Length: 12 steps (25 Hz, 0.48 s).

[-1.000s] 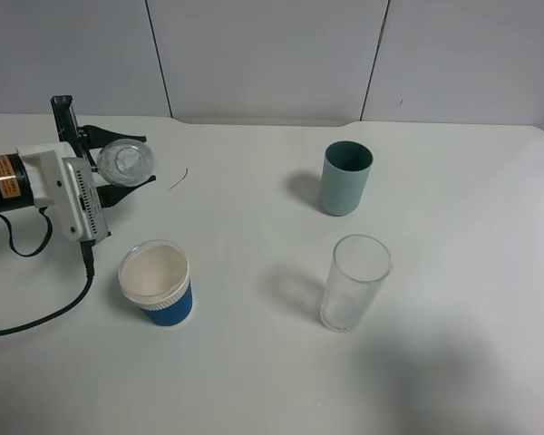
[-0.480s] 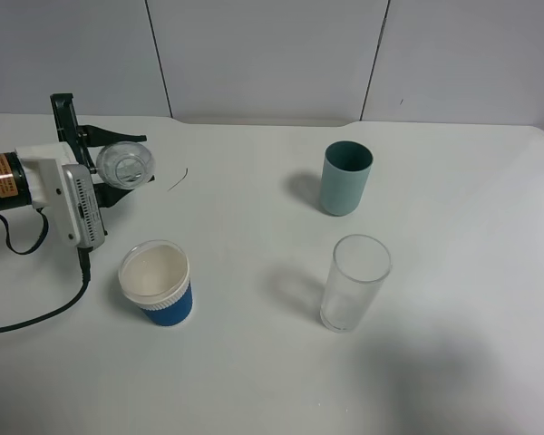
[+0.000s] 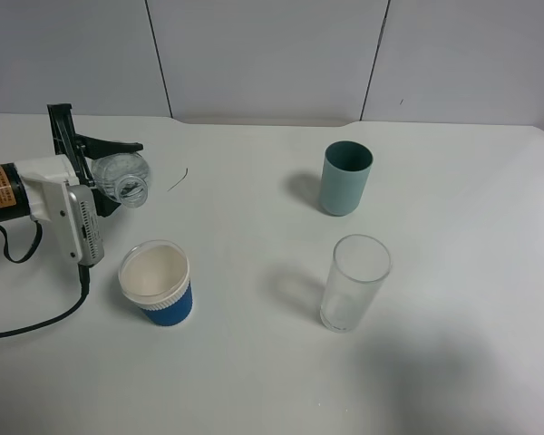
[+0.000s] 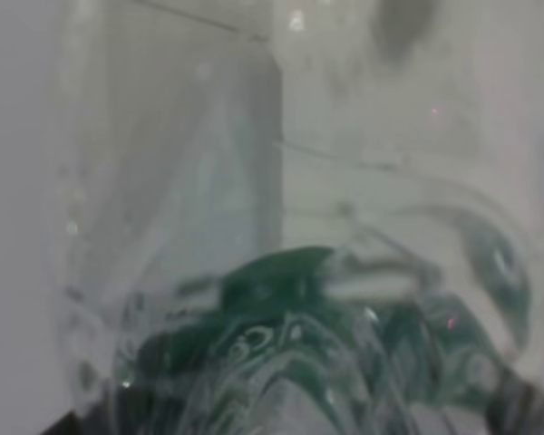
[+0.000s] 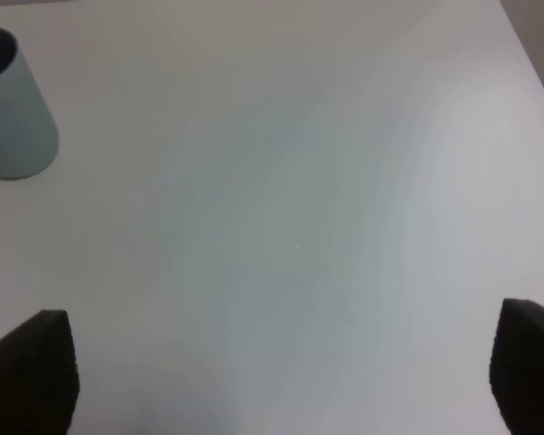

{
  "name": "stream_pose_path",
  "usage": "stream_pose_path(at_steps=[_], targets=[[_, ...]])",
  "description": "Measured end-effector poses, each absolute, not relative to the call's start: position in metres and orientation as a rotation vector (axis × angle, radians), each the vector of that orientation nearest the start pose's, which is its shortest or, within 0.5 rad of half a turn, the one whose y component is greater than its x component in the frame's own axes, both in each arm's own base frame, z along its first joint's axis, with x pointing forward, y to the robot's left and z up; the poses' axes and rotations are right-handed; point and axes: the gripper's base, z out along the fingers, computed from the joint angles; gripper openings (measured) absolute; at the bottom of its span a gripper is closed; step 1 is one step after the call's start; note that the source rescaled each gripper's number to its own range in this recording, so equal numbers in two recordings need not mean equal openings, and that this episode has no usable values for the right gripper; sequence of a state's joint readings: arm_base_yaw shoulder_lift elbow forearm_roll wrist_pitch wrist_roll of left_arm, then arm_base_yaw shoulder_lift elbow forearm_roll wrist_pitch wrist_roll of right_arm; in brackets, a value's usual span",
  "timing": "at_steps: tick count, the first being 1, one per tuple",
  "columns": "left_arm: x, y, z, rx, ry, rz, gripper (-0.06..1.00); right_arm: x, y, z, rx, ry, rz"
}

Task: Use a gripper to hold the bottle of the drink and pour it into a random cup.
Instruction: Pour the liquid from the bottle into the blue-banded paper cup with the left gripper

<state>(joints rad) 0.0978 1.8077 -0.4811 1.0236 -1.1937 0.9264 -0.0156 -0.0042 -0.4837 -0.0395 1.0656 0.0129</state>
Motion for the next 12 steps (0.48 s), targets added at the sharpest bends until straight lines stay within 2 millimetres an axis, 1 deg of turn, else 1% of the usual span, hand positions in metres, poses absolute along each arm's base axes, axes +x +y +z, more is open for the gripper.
stream_pose_path(at_steps=[12], targets=[[0.2633,-0.0475,0.1406,1.537,0.888,0.270,0.01,-0.0040,-0.0031,0.2724,0.031,2.061,-0.049]])
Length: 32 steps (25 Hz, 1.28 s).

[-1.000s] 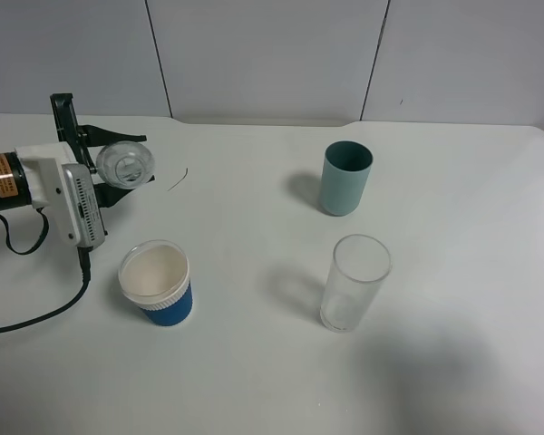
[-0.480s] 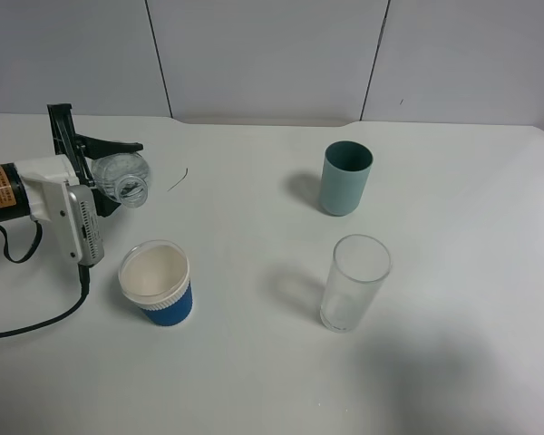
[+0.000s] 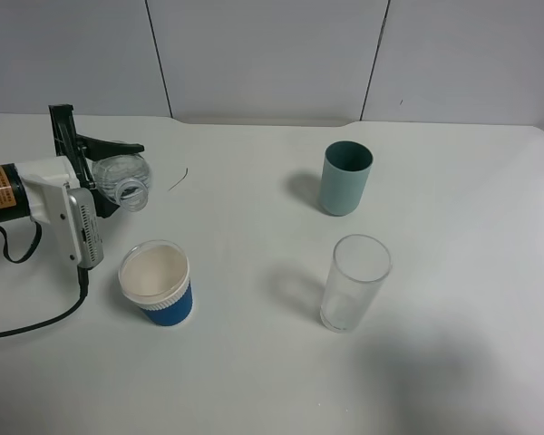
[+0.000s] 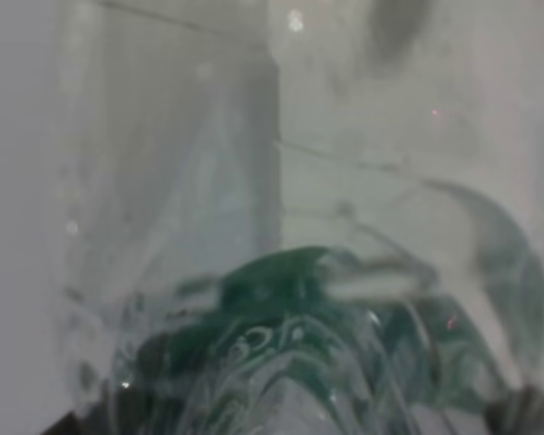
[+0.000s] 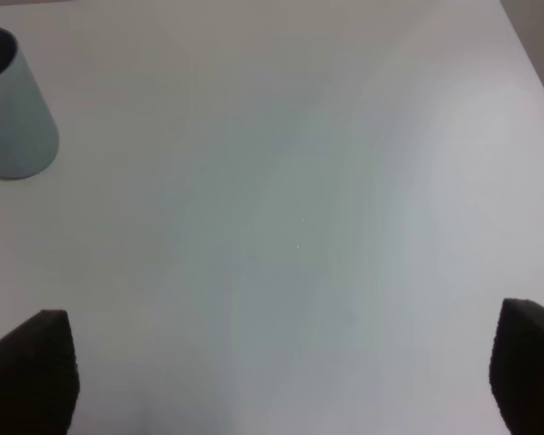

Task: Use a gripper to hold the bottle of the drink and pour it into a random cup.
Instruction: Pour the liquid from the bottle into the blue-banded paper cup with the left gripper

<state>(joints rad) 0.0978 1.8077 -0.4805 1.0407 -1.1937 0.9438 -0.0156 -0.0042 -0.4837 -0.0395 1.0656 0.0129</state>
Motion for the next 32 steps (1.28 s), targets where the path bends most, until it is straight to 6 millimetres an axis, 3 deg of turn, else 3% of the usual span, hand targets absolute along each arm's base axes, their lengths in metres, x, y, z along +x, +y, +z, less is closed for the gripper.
stream_pose_path(at_steps=[17,32], targets=[[0.253,-0.048,0.144,1.633,0.725,0.444,0.01,-0.004,-0.003,0.272,0.031,2.061,-0.049],[0.253,-0.048,0.144,1.656,0.683,0.482,0.01,-0.004,-0.003,0.272,0.031,2.061,-0.049]])
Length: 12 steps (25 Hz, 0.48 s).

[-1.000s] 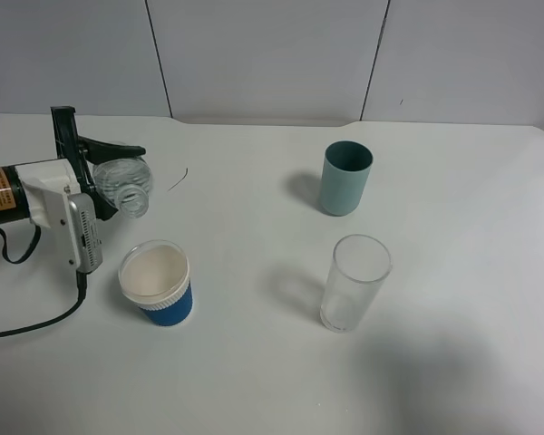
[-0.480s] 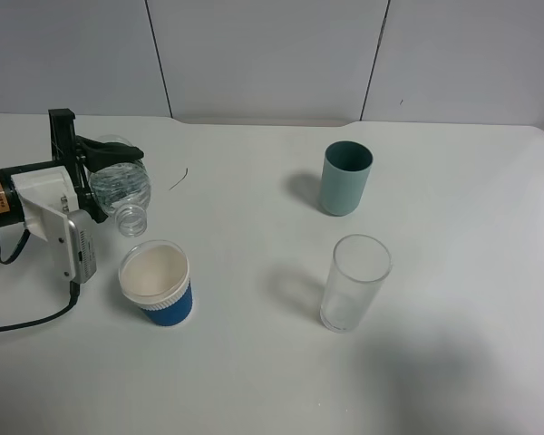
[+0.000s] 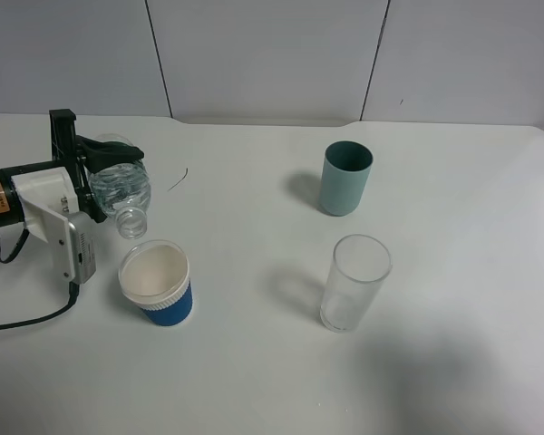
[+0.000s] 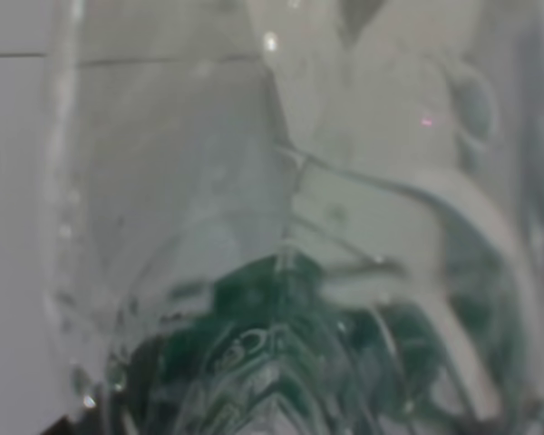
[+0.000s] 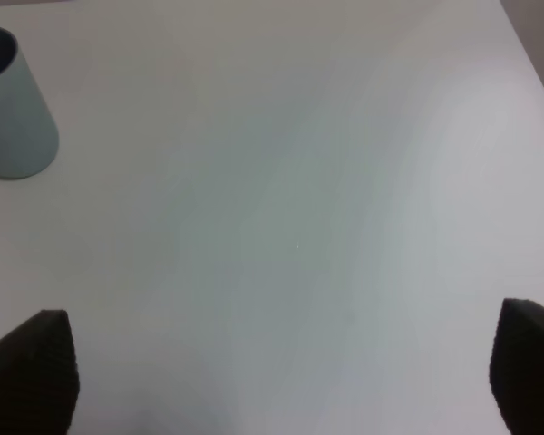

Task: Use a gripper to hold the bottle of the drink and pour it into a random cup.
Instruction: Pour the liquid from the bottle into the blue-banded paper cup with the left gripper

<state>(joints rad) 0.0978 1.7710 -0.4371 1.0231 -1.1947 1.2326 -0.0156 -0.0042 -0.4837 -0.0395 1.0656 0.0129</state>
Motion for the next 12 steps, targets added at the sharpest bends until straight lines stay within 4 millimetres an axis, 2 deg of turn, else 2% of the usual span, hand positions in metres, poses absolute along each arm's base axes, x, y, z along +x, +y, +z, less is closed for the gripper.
stream_pose_path(at_steps=[12], targets=[[0.2558,-0.0452,0.1446,1.647,0.690,0.541,0.01,-0.0040,-0.0031,0.2724,0.031,2.061,-0.049]])
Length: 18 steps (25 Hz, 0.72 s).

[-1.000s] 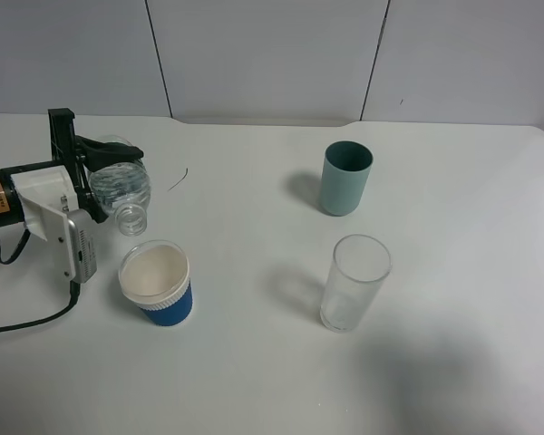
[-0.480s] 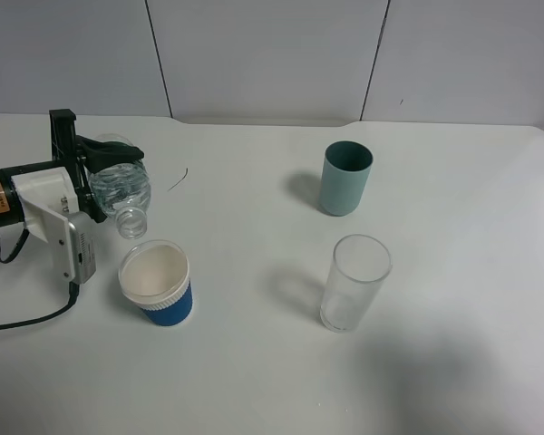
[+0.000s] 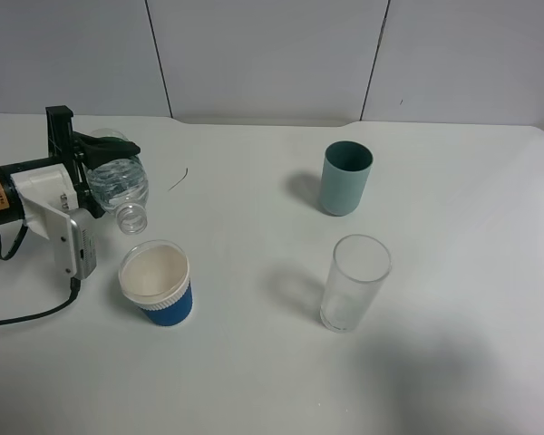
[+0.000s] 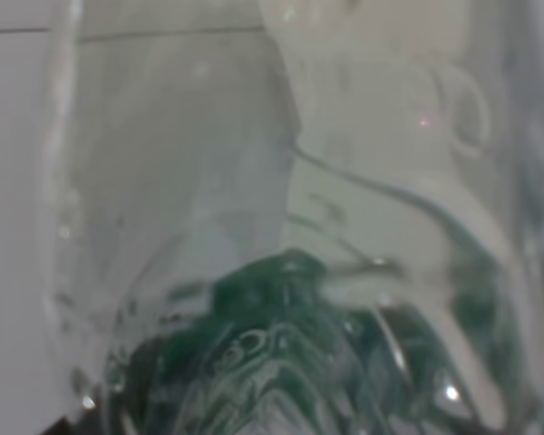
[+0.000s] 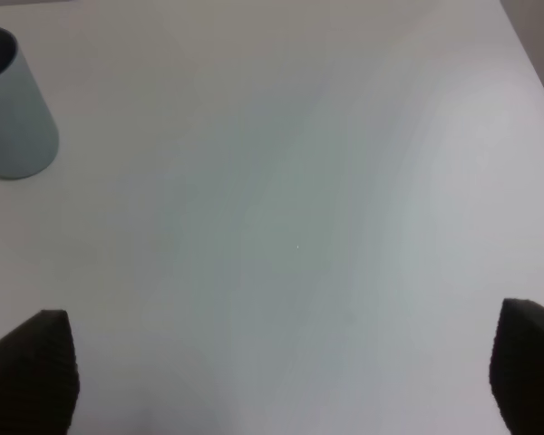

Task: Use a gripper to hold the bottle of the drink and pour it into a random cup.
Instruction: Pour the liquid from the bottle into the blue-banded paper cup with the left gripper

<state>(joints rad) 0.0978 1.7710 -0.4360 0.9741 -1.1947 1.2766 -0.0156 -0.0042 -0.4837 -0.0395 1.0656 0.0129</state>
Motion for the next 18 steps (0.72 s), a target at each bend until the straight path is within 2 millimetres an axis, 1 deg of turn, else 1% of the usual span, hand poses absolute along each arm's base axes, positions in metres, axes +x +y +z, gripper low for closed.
stream_pose_path(at_steps=[5,11,18], targets=[[0.2556,-0.0452,0.1444,1.655,0.677,0.554,0.01,-0.0040,-0.0031,0.2724,0.031,2.061,-0.049],[0.2504,-0.0456,0.1413,1.704,0.607,0.615,0.01,-0.0040,-0.0031,0.2724,0.031,2.061,-0.049],[0.2504,-0.0456,0.1413,1.709,0.597,0.624,0.01,-0.0040,-0.0031,0.2724,0.031,2.061,-0.049]])
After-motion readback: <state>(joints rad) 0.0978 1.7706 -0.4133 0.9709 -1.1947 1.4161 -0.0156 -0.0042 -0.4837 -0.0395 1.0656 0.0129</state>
